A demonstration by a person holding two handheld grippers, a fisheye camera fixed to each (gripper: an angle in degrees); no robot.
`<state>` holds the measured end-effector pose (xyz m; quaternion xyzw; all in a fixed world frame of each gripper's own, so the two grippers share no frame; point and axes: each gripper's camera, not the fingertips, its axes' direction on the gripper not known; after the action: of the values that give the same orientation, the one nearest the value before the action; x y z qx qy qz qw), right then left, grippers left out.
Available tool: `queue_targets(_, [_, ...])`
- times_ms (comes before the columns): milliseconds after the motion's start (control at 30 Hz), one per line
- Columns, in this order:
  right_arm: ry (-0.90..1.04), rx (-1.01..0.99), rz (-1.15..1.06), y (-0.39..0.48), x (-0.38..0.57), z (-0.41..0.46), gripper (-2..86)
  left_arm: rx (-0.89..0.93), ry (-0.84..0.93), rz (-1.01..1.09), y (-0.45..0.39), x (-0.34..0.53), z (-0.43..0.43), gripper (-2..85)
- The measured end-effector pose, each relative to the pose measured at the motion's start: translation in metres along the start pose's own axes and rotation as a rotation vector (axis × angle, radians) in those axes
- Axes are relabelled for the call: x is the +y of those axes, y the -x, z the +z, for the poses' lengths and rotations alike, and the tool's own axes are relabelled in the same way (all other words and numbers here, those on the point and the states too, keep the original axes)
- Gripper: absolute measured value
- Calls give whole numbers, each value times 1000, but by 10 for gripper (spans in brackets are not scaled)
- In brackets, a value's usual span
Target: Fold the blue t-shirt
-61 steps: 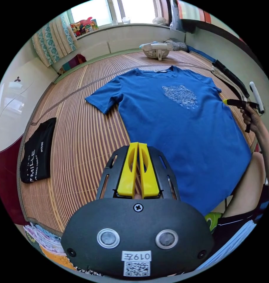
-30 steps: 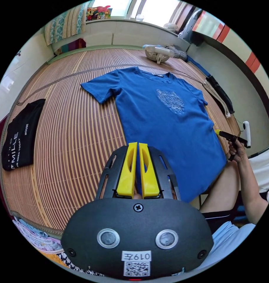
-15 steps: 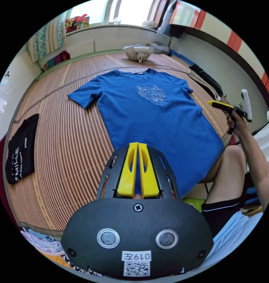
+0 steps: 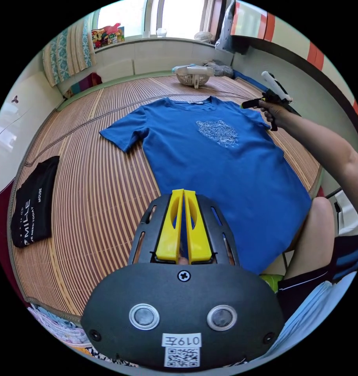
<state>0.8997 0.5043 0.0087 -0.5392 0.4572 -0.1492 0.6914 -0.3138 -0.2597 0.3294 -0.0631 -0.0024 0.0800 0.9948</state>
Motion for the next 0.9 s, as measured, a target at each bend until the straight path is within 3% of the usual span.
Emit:
queue_targets(100, [-1, -4, -15, 2, -26, 13, 58, 9, -44, -55, 13, -1, 2, 10])
queue_targets(233, [27, -4, -39, 6, -51, 24, 30, 106, -52, -110, 24, 7, 7, 9])
queue_targets(633, [53, 59, -74, 38, -101, 12, 1, 104, -10, -81, 2, 26, 24, 8])
queue_targets(800, [-2, 46, -79, 47, -85, -50, -1, 88, -10, -86, -13, 39, 20, 8])
queue_targets(900, [-97, 8, -151, 58, -23, -129, -7, 62, -51, -81, -29, 51, 8, 7])
